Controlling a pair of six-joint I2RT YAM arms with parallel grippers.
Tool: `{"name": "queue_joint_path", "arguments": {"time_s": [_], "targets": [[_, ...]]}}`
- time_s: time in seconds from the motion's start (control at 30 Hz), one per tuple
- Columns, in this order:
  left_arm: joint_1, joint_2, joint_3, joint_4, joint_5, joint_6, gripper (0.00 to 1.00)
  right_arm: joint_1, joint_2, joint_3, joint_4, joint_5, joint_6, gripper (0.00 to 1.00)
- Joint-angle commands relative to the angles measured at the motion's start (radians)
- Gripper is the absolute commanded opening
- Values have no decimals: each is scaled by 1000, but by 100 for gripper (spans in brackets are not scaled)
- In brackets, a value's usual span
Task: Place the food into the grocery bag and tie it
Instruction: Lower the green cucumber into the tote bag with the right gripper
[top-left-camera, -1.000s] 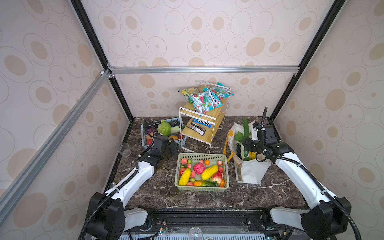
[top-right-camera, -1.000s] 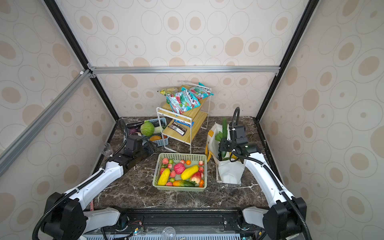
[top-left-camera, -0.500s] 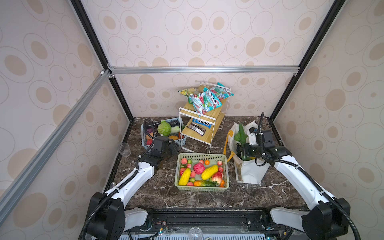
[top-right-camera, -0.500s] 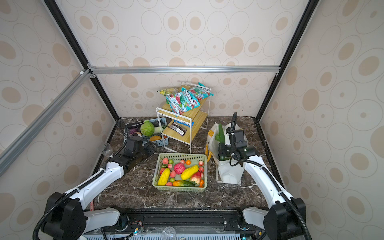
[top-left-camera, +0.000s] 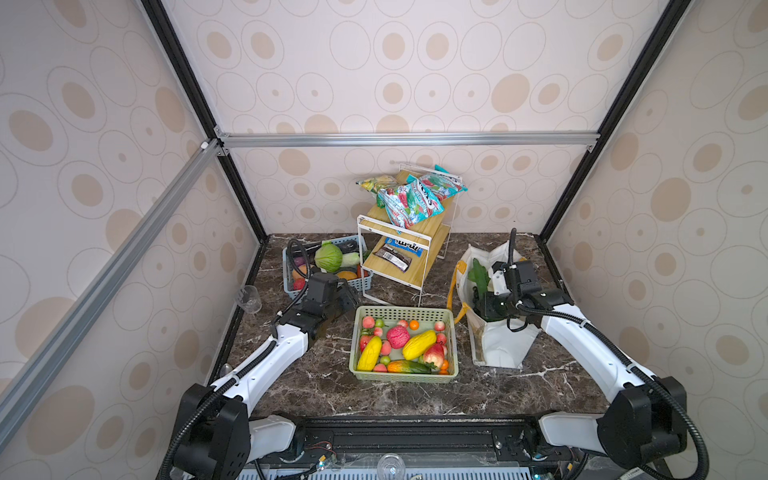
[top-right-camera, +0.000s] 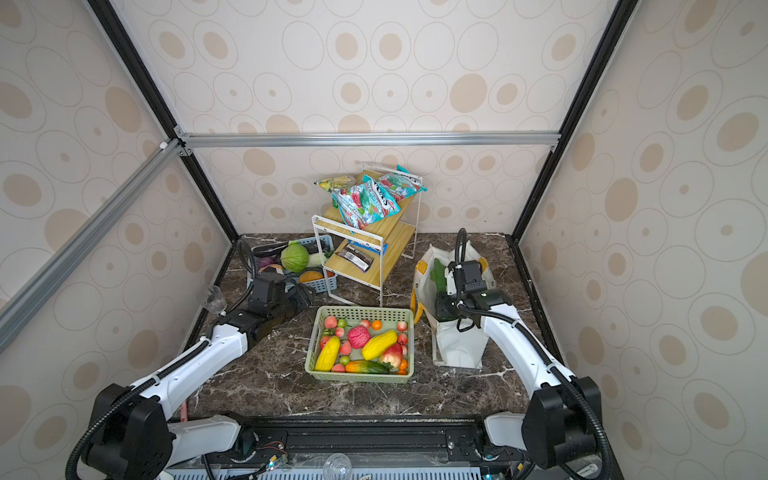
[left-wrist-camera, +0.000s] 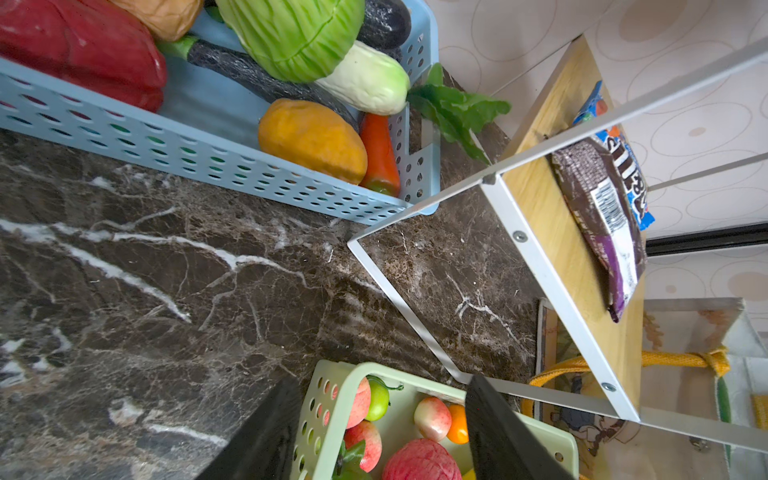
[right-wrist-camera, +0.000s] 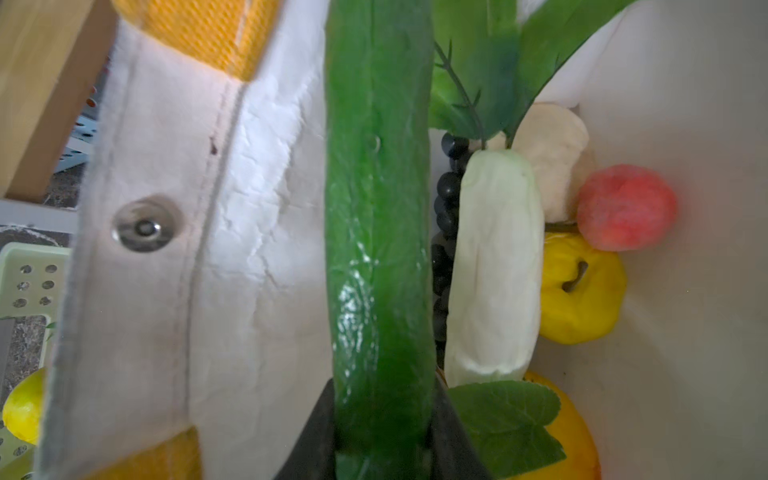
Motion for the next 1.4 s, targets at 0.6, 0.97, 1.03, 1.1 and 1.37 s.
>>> {"name": "queue_joint_path", "arguments": {"time_s": [0.6, 0.97, 1.03, 1.1, 1.37], "targets": [[6, -17, 0, -1, -17, 15, 64, -57, 69, 57, -88, 119, 55, 28], [7, -18, 0, -7, -23, 19, 64, -65, 118, 72, -99, 85, 55, 43], [7, -19, -1, -7, -24, 19, 64, -66, 119, 75, -99, 82, 54, 48], [8, -18, 2, -13, -27, 20, 64, -65, 116, 78, -101, 78, 54, 53], [8, -14, 18, -32, -43, 33, 64, -67, 76, 122, -135, 55, 50, 66]]}}
